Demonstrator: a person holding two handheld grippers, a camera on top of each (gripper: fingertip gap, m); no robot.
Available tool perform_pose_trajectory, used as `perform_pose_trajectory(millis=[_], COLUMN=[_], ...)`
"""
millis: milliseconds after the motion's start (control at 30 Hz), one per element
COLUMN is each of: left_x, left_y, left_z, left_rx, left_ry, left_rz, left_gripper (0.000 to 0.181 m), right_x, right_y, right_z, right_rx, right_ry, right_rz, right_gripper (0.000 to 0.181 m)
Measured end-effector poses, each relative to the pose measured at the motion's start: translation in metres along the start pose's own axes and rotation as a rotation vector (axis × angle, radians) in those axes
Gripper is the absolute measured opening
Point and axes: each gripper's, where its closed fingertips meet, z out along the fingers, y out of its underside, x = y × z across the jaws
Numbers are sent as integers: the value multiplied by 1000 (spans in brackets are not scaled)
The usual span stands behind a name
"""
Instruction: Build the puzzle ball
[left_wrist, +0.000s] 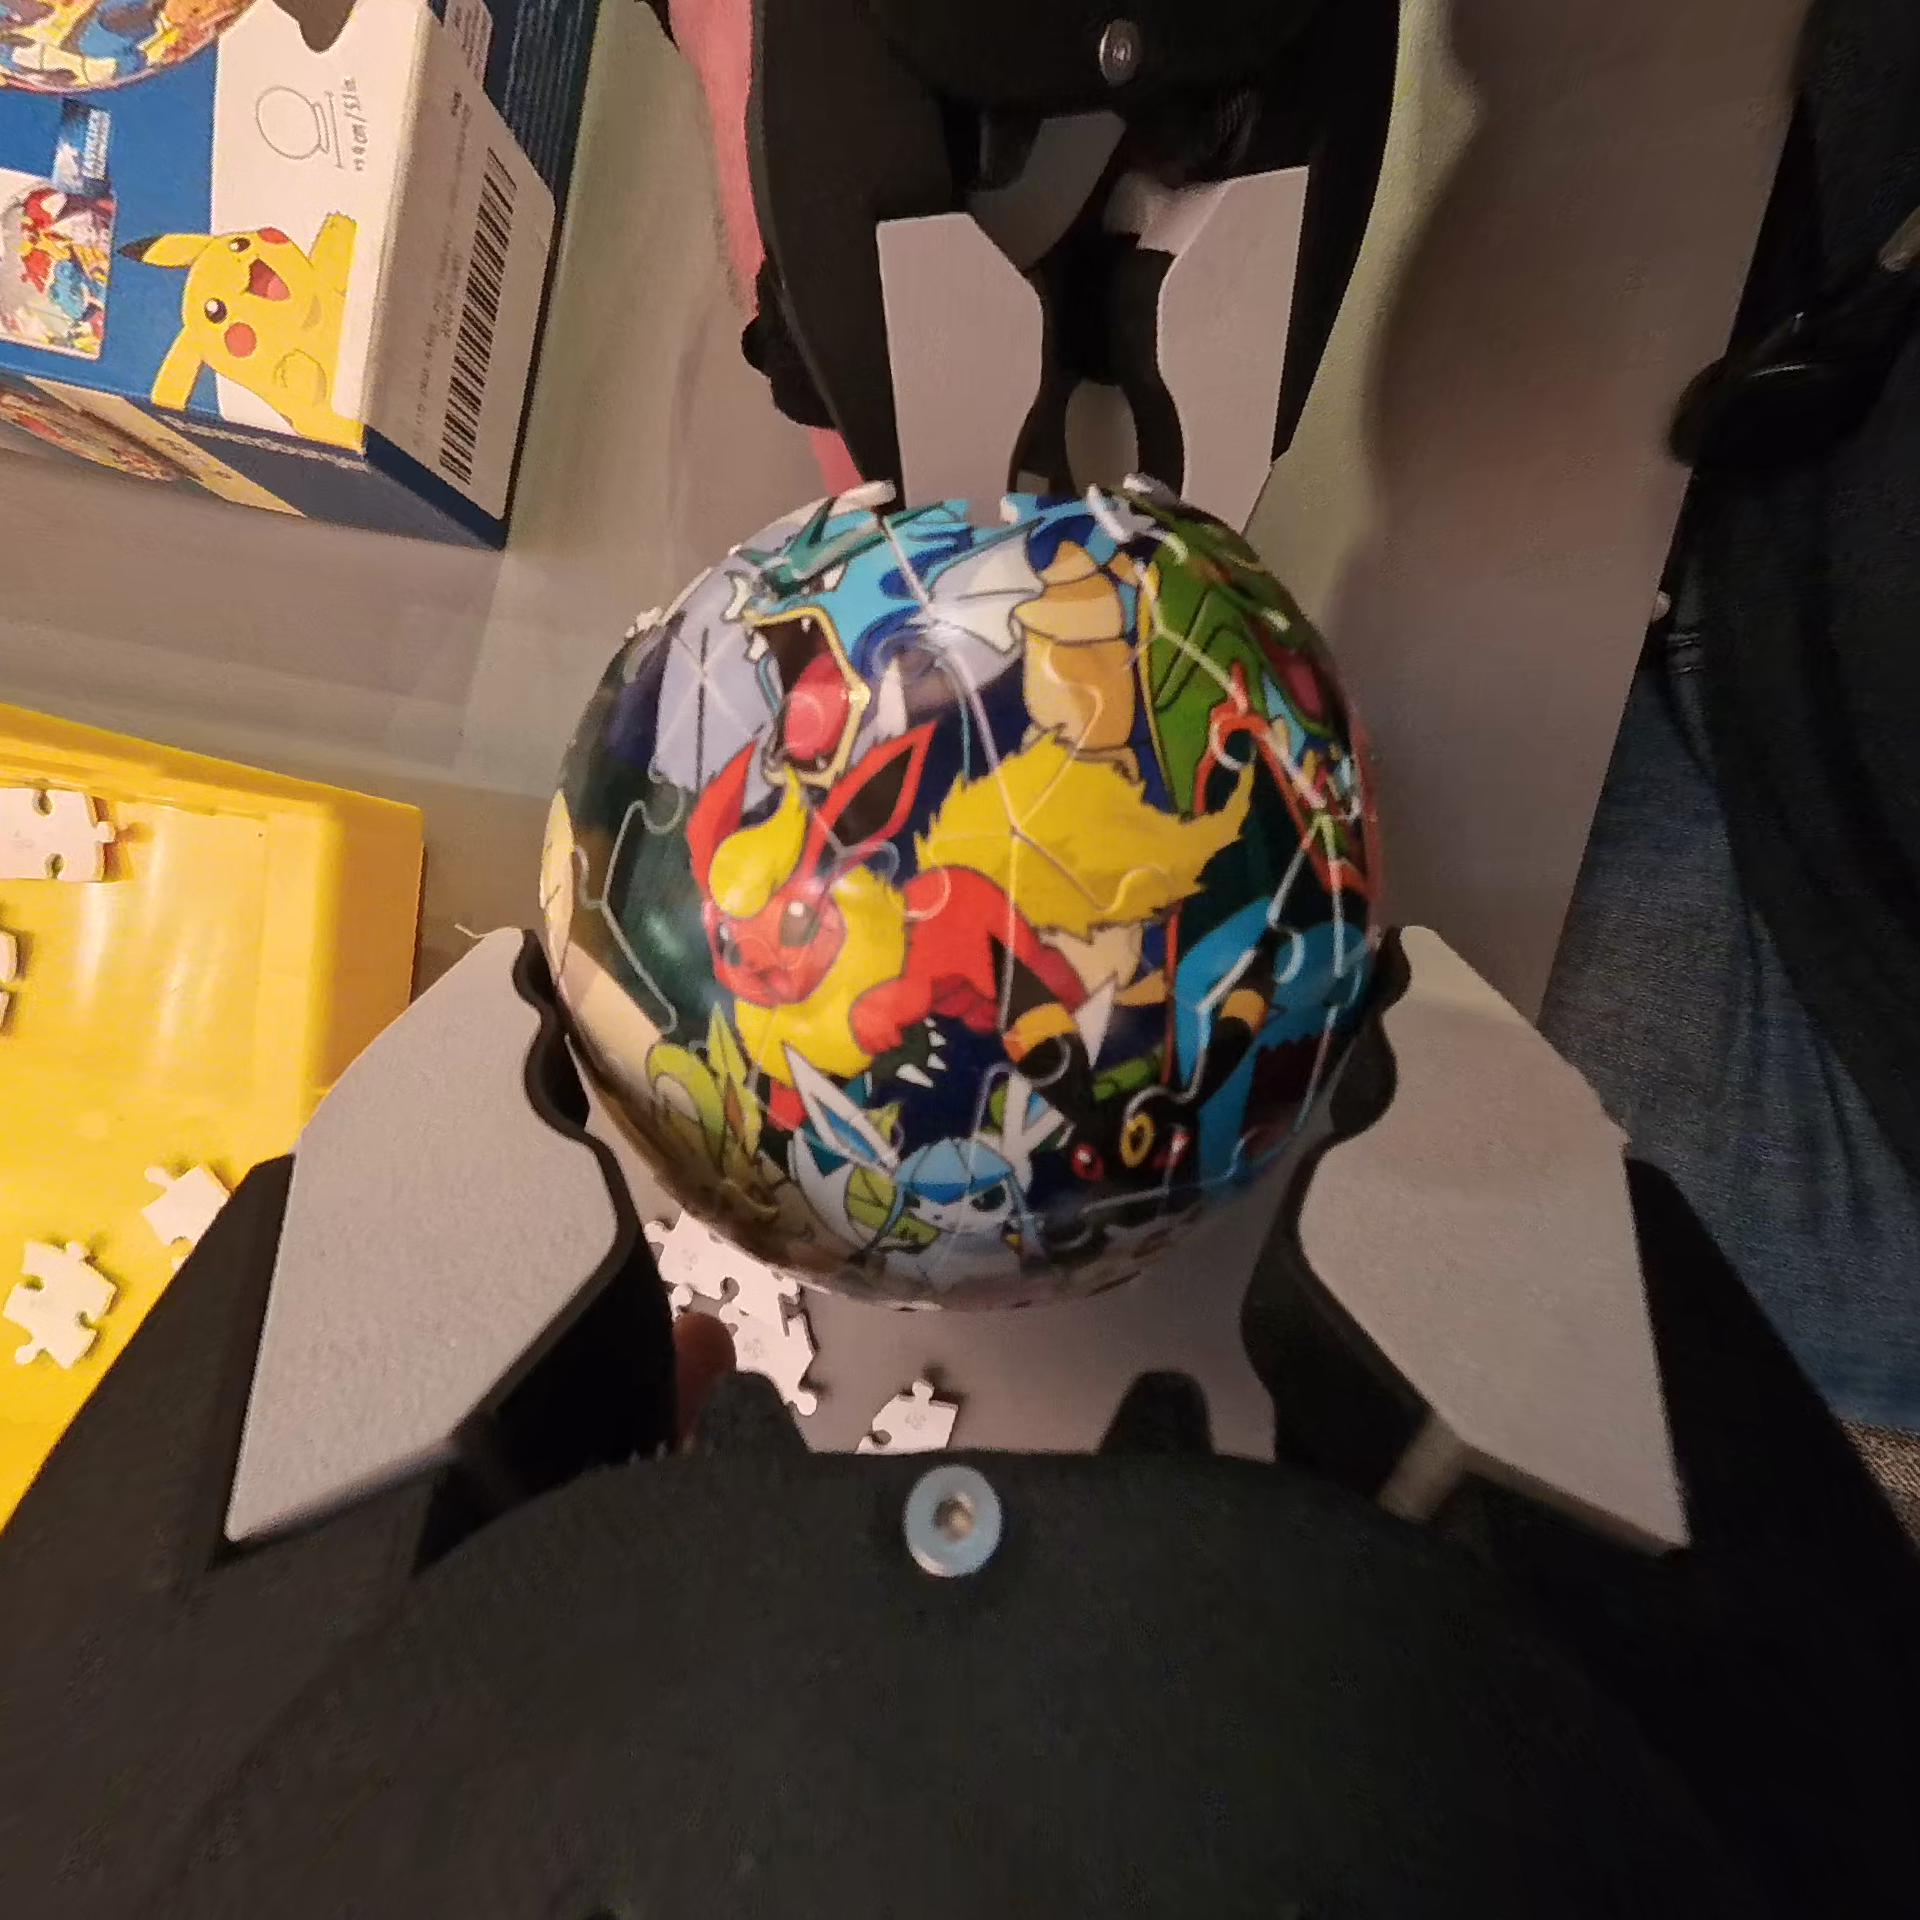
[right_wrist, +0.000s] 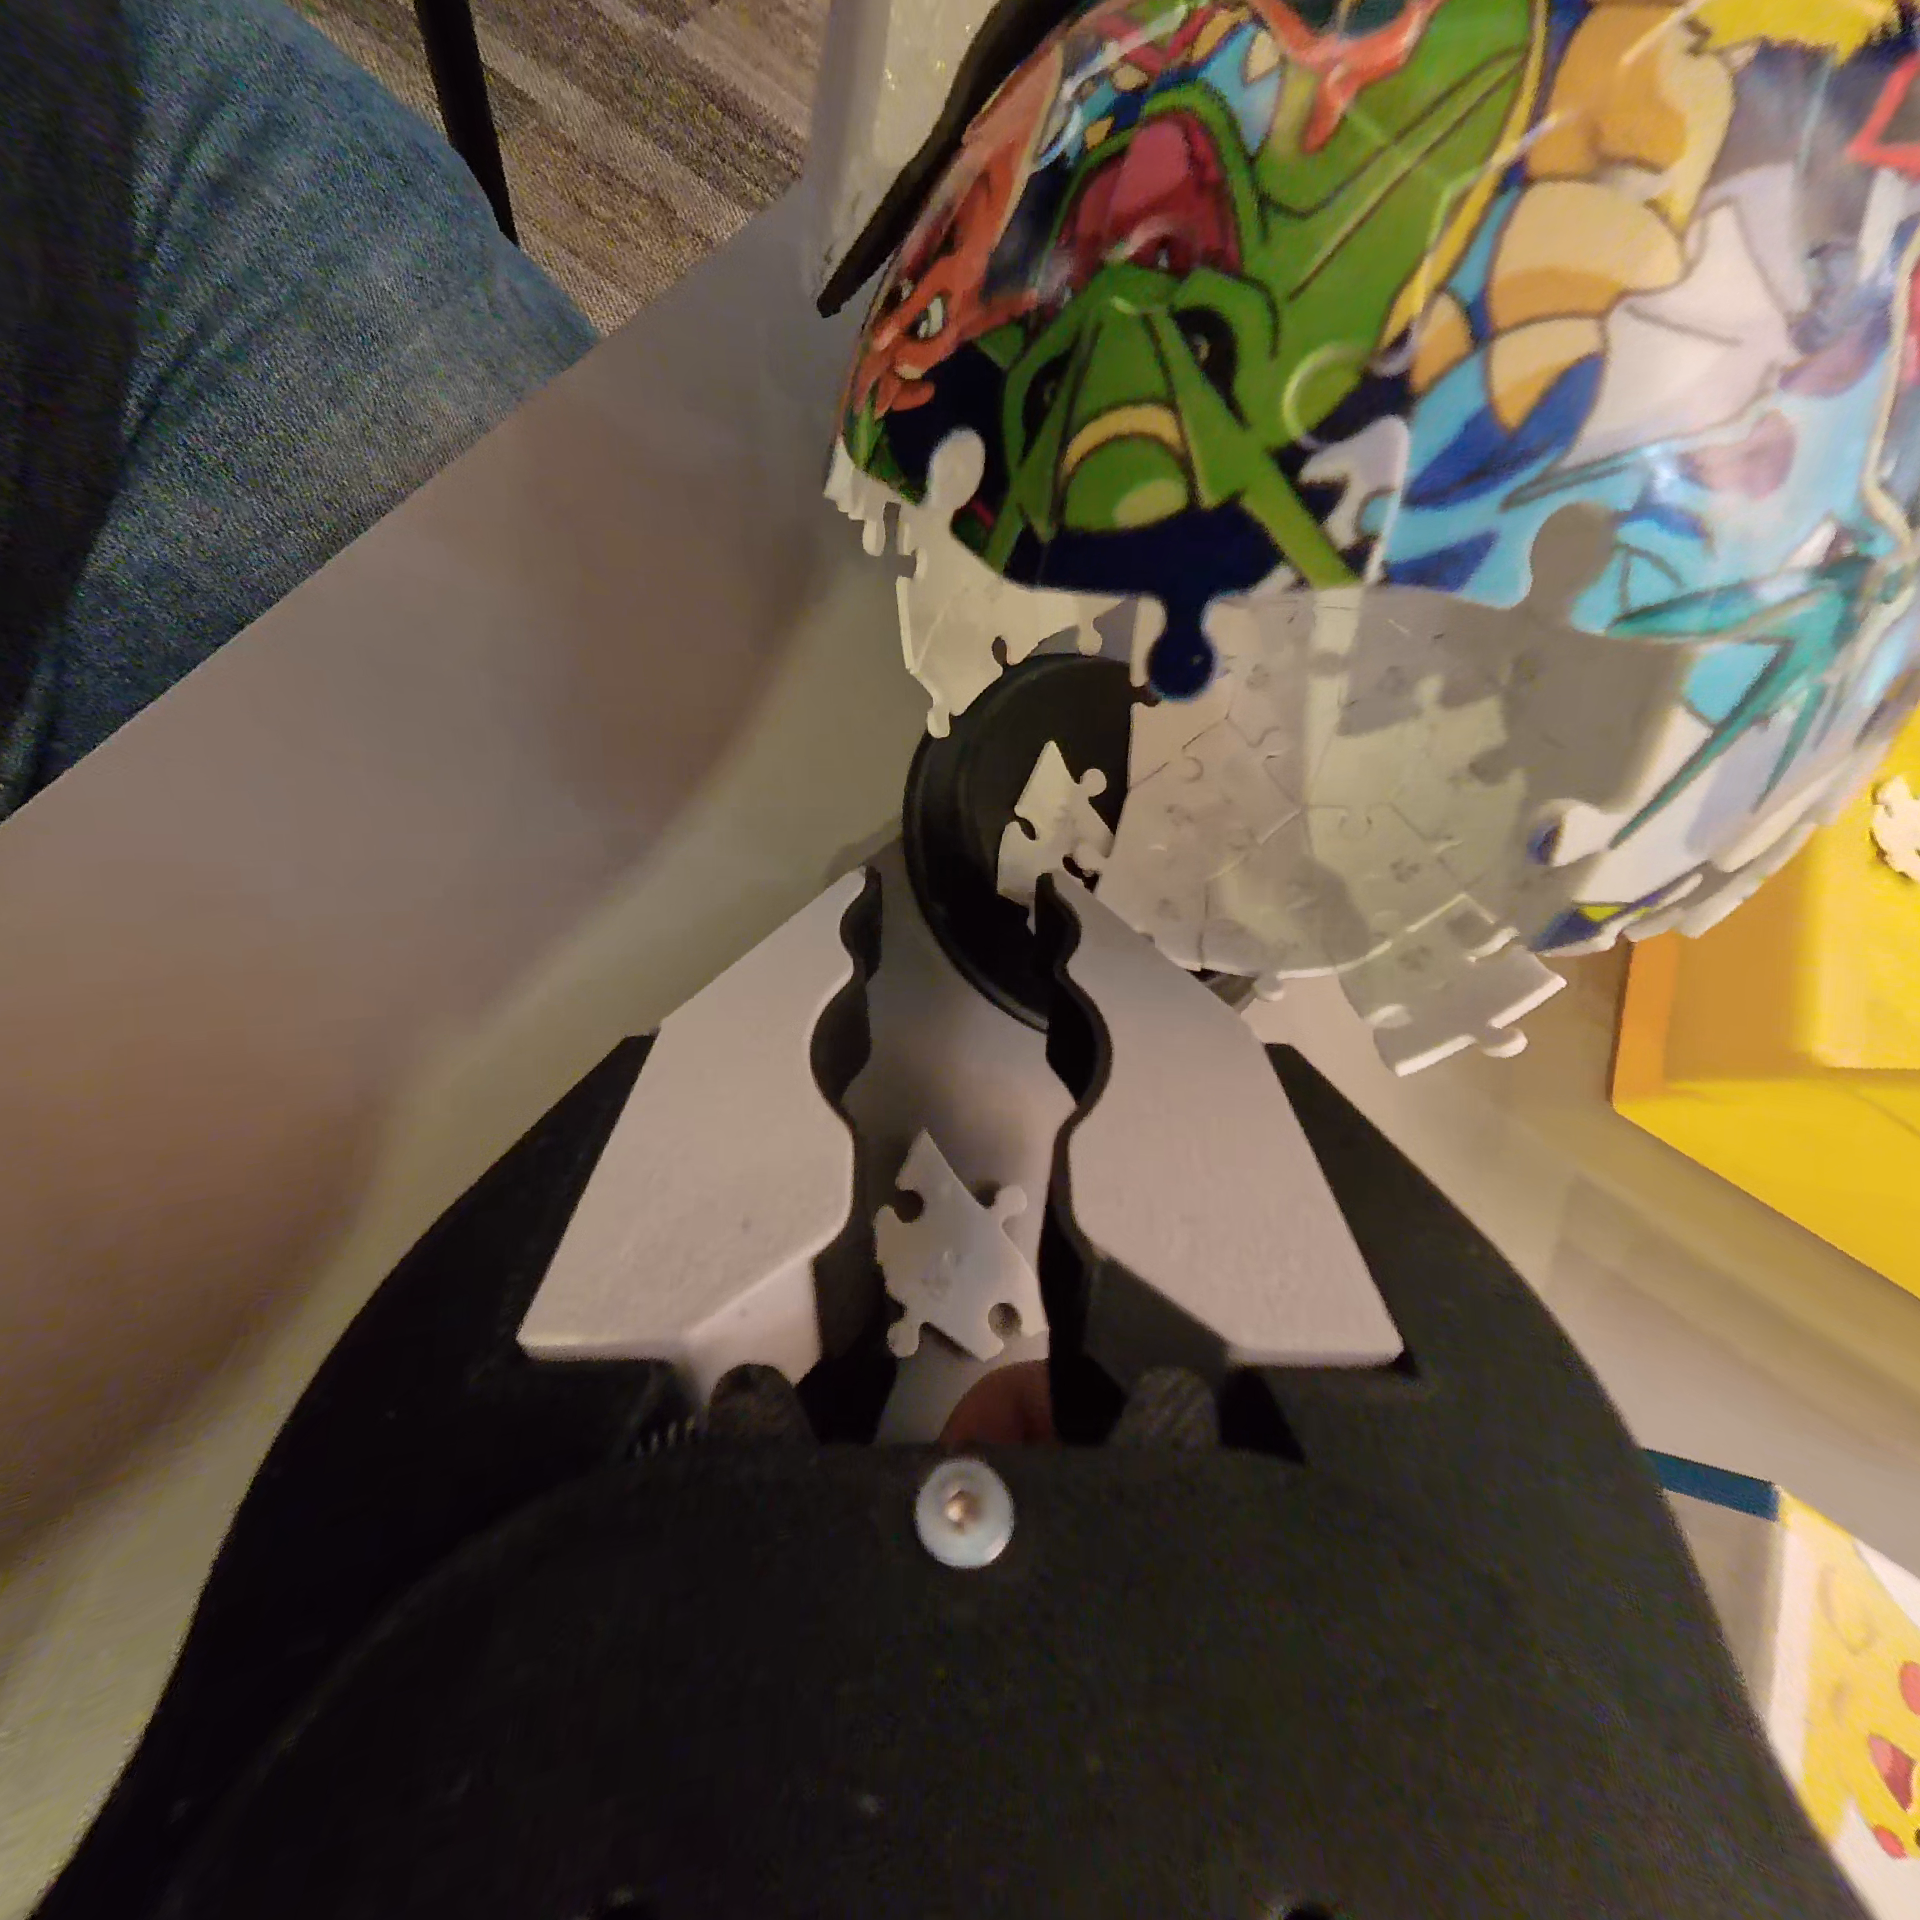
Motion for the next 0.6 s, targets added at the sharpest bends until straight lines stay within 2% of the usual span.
perform_pose_trajectory(millis=[600], left_x=[3], left_y=[12], left_z=[1], left_rx=[20], left_ry=[6], left_rz=[-58], left_gripper=[142], right_x=[-2], right_y=[0], right_z=[0], right_rx=[7], right_ry=[17], right_rz=[-48], right_gripper=[30])
